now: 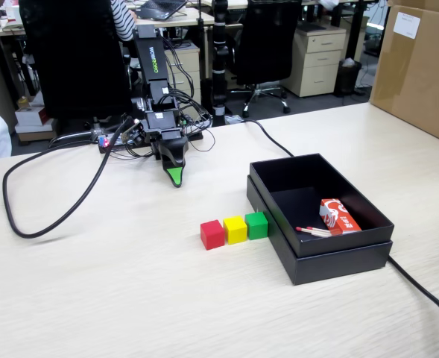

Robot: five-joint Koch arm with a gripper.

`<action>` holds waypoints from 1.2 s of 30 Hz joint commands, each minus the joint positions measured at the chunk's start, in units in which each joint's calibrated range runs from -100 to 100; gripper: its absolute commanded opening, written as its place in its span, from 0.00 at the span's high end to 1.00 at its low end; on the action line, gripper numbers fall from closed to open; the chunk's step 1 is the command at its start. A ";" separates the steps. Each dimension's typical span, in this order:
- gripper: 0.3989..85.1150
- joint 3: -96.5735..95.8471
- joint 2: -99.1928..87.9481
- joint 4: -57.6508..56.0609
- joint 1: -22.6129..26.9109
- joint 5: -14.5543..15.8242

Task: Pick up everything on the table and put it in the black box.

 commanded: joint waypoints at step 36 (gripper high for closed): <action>0.44 56.81 24.78 -48.63 1.86 3.08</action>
